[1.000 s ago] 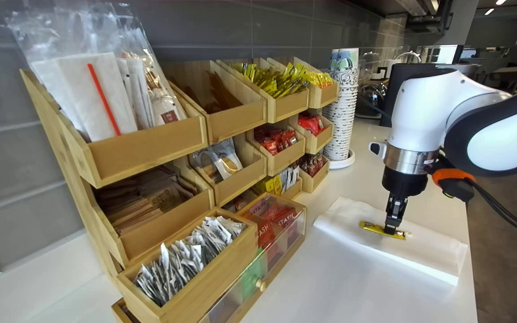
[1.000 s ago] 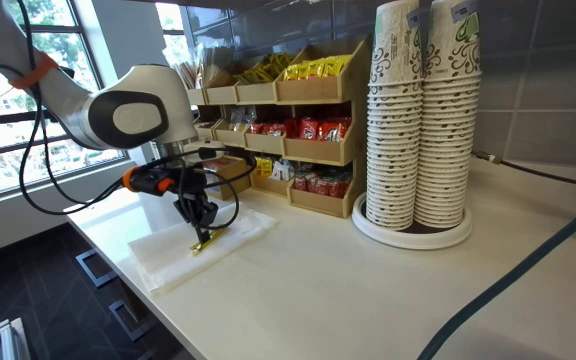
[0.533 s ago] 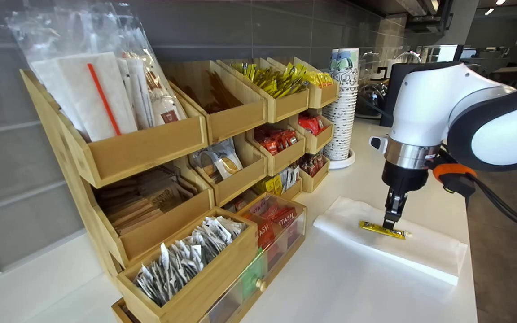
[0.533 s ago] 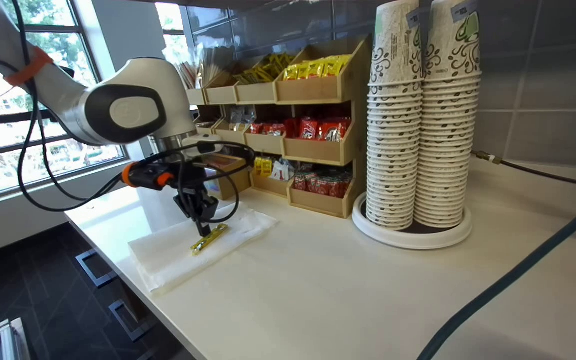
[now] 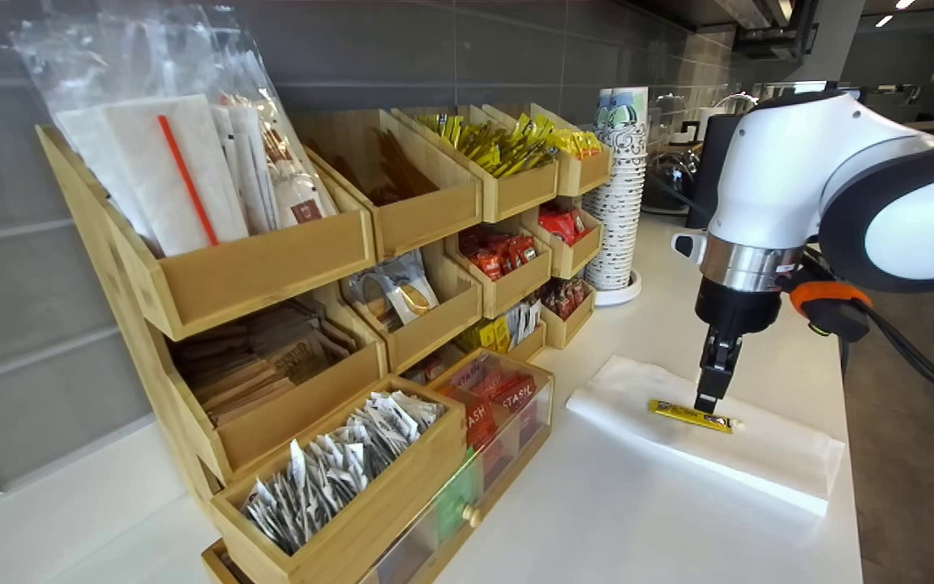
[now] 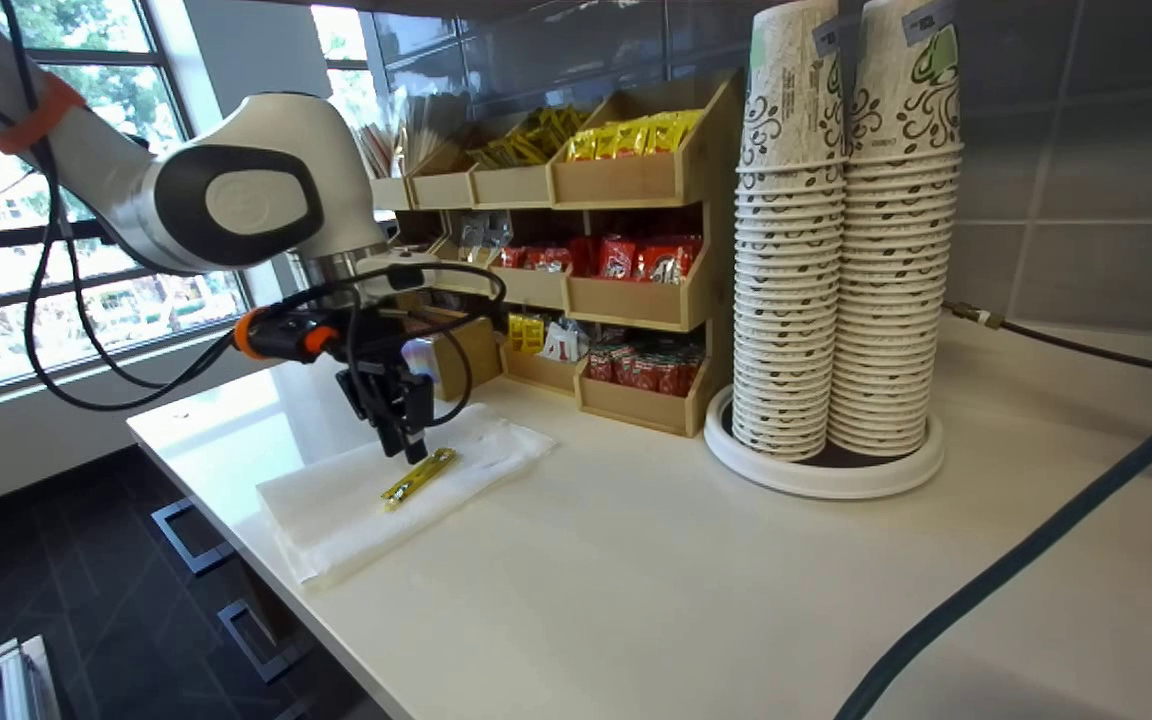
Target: Press down on the yellow sachet
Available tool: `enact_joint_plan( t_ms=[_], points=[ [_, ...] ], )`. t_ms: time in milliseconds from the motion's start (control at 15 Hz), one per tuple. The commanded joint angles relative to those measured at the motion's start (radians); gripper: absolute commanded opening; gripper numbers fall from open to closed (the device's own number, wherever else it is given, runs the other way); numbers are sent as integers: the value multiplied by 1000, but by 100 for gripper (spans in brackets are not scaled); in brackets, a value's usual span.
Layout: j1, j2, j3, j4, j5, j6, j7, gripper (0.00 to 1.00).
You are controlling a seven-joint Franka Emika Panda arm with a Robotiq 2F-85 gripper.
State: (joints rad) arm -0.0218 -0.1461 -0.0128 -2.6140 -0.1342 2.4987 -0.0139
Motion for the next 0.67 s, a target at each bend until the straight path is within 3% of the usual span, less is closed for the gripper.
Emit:
enact_joint_plan(
  t_ms=[0, 267, 600],
  points=[
    [-3, -54, 5, -12, -14, -57, 3, 74],
    [-2, -78, 3, -13, -3, -131, -2, 99],
    [-1, -105, 4, -12, -1, -189, 2, 100]
  ],
)
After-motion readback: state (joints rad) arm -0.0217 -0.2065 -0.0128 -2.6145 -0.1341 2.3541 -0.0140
